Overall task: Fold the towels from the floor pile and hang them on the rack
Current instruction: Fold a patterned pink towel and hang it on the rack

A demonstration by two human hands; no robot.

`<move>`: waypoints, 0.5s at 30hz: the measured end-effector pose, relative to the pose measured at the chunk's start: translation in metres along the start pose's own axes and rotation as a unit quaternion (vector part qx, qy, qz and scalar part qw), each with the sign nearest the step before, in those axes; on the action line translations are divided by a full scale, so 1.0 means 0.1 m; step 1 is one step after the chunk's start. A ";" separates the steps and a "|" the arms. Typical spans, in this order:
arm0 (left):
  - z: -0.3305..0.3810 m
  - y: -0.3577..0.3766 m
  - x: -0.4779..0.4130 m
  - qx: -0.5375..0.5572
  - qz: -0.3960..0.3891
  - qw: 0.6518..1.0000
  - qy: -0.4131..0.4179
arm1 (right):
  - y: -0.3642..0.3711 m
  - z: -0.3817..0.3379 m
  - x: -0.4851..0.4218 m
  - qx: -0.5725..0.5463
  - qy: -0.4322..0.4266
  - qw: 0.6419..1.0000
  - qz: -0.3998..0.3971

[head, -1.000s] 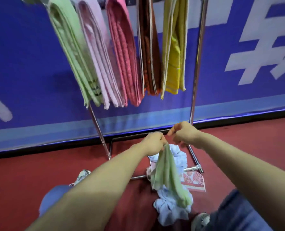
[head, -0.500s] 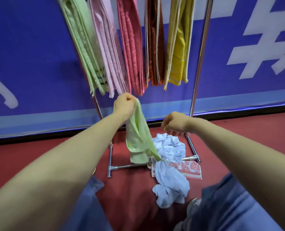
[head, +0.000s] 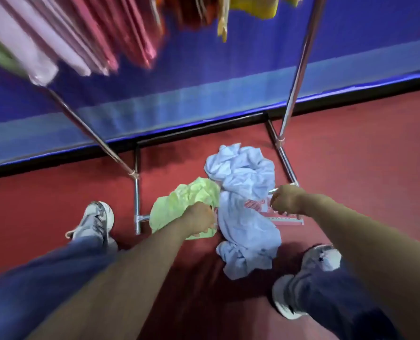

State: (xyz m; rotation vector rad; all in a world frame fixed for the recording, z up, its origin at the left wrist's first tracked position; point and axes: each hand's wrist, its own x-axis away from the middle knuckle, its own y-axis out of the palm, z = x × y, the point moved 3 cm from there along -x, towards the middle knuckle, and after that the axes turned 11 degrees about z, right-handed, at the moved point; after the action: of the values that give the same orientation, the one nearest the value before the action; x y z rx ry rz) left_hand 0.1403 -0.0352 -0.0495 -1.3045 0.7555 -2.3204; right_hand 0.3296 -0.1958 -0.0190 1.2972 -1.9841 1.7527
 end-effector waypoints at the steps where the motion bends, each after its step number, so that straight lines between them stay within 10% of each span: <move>1: -0.09 0.16 -0.18 -0.016 -0.008 1.000 -0.005 | 0.13 0.04 -0.20 0.005 0.001 1.000 0.000; 15: -0.71 1.24 -1.46 0.192 0.078 0.967 -0.148 | 1.82 -0.05 -1.15 -0.040 -0.032 0.993 -0.104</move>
State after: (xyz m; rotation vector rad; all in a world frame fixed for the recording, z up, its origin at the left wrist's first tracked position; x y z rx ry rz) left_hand 0.1593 -0.0326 -0.2523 -1.3149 0.2818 -1.9599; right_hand 0.2690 -0.1524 -0.2215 1.4888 -1.8545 1.5399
